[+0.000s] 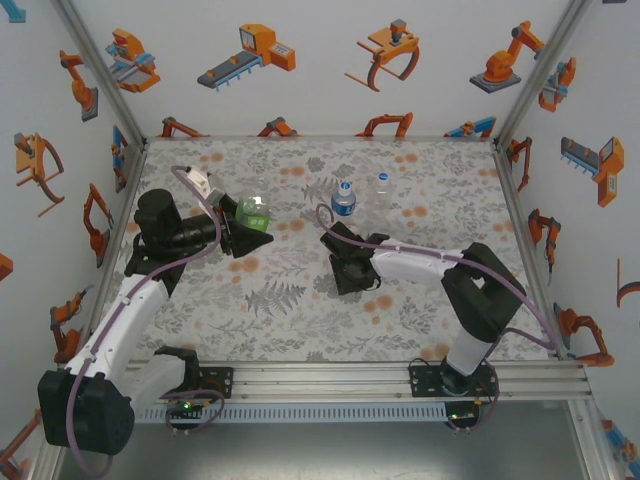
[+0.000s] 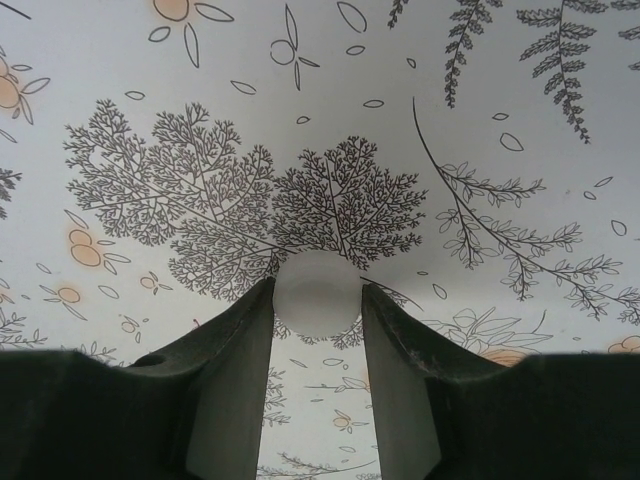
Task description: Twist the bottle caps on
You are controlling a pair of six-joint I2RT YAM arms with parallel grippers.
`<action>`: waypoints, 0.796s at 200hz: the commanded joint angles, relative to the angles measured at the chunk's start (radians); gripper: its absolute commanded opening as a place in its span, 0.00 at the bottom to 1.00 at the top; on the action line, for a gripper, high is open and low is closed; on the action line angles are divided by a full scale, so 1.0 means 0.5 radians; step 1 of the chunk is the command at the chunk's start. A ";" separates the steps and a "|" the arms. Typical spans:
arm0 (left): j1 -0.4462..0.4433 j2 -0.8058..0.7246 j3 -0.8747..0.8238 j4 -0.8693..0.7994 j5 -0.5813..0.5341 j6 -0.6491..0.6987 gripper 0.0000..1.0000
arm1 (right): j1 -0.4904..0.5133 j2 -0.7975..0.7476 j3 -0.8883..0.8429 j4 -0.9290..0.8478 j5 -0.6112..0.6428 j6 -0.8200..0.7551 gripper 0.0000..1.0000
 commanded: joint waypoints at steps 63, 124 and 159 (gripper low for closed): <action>0.000 -0.020 0.066 -0.037 0.026 0.052 0.00 | 0.018 -0.053 0.055 -0.053 0.074 -0.048 0.30; -0.171 -0.047 0.152 -0.521 -0.225 0.468 0.00 | 0.018 -0.415 0.005 -0.010 0.028 -0.324 0.25; -0.222 -0.030 0.186 -0.674 -0.326 0.599 0.00 | 0.000 -0.685 -0.092 0.181 -0.164 -0.543 0.20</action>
